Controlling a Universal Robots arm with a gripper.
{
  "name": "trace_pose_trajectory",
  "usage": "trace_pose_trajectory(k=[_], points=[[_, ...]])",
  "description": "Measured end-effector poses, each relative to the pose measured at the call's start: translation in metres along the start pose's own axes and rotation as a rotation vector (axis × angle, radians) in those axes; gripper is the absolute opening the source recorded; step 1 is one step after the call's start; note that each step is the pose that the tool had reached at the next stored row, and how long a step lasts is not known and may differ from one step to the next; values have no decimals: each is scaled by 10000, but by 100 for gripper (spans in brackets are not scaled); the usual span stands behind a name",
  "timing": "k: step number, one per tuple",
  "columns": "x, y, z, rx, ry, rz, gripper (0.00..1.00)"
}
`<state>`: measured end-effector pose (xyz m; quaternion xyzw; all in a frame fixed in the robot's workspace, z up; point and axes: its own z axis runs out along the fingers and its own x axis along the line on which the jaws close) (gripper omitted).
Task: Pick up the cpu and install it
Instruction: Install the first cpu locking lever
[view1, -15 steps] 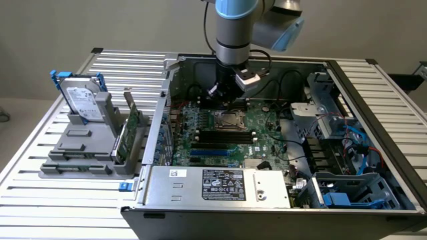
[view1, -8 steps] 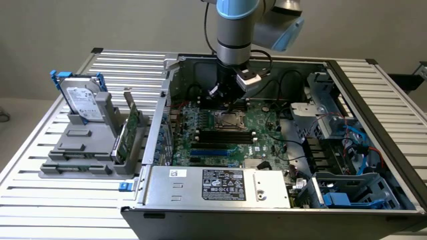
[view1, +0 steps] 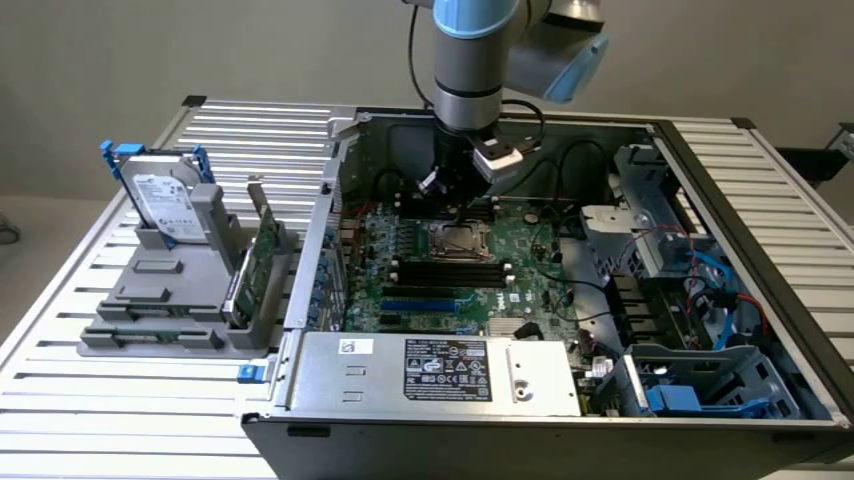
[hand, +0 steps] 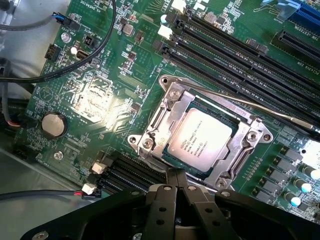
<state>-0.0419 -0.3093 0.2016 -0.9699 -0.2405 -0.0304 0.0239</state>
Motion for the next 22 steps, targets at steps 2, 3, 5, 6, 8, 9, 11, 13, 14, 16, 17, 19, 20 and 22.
trace_pose_trajectory(k=[2, 3, 5, 6, 8, 9, 11, 13, 14, 16, 17, 19, 20, 22], points=[[3, -2, -37, 2, 2, 1, 11], [4, -2, -62, 2, -1, 2, 11], [5, -5, -110, 11, -14, 2, 11], [5, -6, -129, 18, -31, 3, 11], [-1, -11, -149, 45, -84, 7, 11], [-6, -14, -151, 67, -120, 10, 11], [-22, -22, -153, 107, -202, 16, 11], [-39, -31, -154, 148, -283, 22, 11], [-46, -34, -154, 164, -311, 24, 11], [-49, -39, -154, 176, -333, 25, 11], [-46, -46, -153, 177, -332, 25, 11], [-36, -65, -152, 177, -333, 26, 11], [-30, -76, -151, 179, -331, 25, 11], [-25, -85, -151, 177, -334, 25, 11]])
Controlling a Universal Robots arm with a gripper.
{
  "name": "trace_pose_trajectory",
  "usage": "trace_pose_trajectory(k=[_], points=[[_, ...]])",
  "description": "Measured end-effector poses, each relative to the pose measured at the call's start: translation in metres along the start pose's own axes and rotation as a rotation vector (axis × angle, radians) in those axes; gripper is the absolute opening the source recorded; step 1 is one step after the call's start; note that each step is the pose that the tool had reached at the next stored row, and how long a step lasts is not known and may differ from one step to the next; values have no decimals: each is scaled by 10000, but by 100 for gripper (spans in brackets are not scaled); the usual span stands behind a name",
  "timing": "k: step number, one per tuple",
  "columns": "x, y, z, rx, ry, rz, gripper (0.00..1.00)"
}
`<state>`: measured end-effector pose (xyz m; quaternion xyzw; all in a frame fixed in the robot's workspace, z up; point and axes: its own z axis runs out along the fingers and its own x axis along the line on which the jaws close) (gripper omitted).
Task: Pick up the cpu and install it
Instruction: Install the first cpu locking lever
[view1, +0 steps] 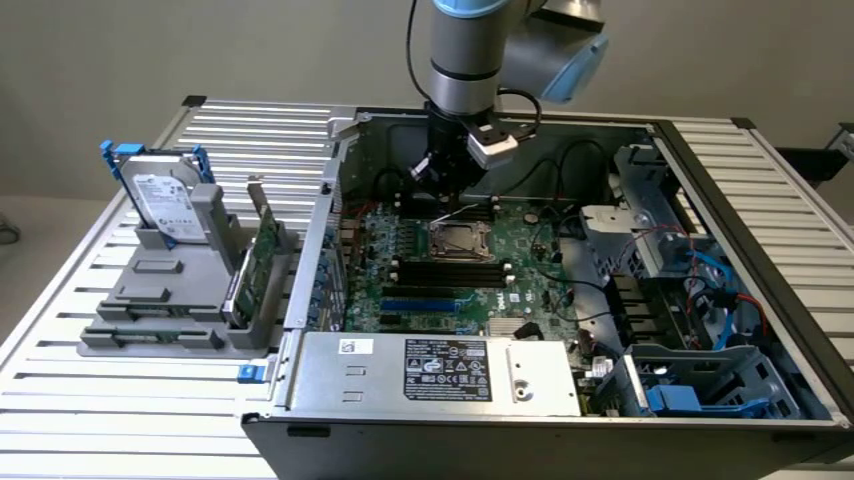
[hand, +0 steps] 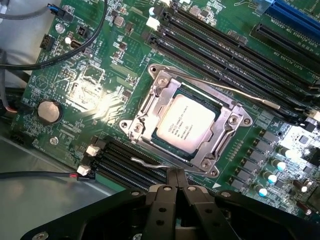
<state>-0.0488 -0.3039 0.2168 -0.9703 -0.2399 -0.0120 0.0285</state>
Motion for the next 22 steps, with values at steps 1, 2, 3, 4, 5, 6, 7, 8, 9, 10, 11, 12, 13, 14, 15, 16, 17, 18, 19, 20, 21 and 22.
trace_pose_trajectory(k=[1, 2, 3, 4, 5, 6, 7, 8, 9, 10, 11, 12, 13, 14, 15, 16, 17, 18, 19, 20, 21, 22], points=[[0, 0, 0, 0, 1, -1, 11], [0, 0, 0, 0, 1, -1, 11], [0, -1, 0, 0, 1, -1, 11], [2, -3, 0, -1, -1, 0, 11], [5, -5, 1, -1, 1, 0, 11], [8, -7, 2, -2, 1, 0, 11], [10, -8, 4, -2, 5, -1, 11], [11, -7, 5, -4, 7, 0, 11], [13, -7, 7, -8, 10, 0, 11], [14, -6, 10, -11, 14, 0, 11], [15, -5, 14, -14, 19, -1, 11], [18, -4, 17, -18, 24, -2, 11], [19, -3, 21, -22, 29, -2, 11], [21, -1, 24, -26, 34, -2, 11], [23, 0, 28, -31, 40, -3, 11], [25, 2, 31, -35, 45, -4, 11], [28, 3, 34, -39, 48, -4, 11], [31, 5, 37, -43, 51, -5, 11], [34, 6, 41, -46, 55, -5, 11], [36, 8, 44, -49, 58, -5, 11], [39, 10, 47, -52, 62, -5, 11], [41, 11, 50, -56, 64, -6, 11]])
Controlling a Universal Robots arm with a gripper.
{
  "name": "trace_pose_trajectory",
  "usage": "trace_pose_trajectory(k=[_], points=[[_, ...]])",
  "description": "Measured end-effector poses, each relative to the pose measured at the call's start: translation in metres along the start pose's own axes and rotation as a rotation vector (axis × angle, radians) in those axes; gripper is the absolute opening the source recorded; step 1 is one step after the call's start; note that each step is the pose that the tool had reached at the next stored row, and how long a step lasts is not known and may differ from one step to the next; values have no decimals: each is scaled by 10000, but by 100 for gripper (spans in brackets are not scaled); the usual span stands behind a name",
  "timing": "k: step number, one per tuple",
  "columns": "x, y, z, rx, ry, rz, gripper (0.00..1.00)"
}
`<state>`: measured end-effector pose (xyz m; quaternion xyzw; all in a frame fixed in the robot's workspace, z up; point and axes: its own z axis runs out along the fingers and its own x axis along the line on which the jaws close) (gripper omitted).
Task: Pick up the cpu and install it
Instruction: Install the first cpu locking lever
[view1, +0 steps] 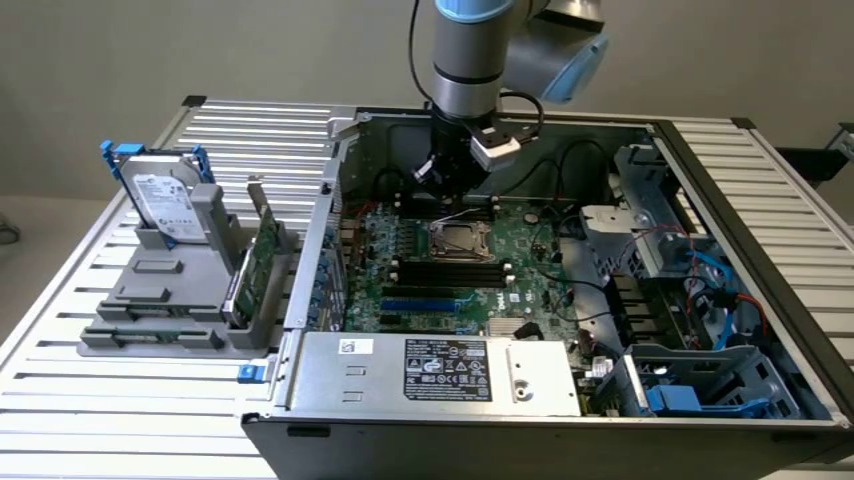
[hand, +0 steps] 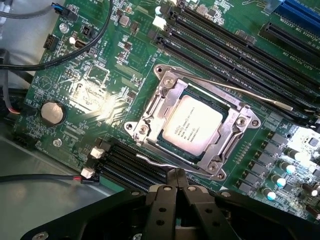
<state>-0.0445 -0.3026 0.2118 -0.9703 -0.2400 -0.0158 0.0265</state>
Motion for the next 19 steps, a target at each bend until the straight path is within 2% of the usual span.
trace_pose_trajectory(k=[11, 19], points=[[18, 14, 61, -38, 30, -3, 11], [39, 27, 93, -65, 21, -4, 11]])
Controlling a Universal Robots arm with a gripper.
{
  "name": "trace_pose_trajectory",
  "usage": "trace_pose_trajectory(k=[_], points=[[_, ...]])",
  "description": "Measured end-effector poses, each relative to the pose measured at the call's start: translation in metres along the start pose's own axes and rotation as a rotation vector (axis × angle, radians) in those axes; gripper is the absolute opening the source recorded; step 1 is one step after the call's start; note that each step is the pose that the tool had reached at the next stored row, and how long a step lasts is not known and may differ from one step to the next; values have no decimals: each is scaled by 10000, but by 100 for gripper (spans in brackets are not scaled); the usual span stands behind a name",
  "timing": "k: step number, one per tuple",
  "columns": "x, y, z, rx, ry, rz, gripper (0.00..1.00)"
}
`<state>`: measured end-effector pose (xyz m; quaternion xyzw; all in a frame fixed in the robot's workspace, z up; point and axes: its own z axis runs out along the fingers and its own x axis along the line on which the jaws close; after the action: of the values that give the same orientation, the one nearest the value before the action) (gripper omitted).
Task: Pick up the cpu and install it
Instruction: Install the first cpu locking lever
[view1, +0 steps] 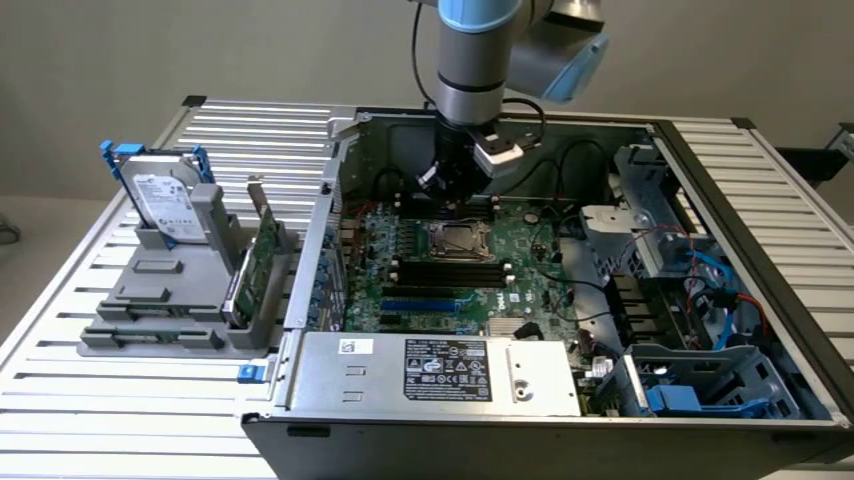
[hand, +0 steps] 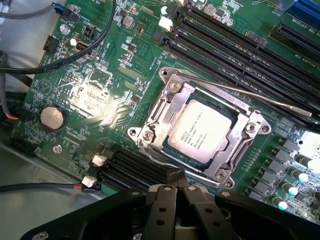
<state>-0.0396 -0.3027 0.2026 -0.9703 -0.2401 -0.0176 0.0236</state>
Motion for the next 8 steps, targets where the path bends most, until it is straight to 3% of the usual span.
trace_pose_trajectory(k=[8], points=[[15, 10, 28, -35, -19, 0, 11]])
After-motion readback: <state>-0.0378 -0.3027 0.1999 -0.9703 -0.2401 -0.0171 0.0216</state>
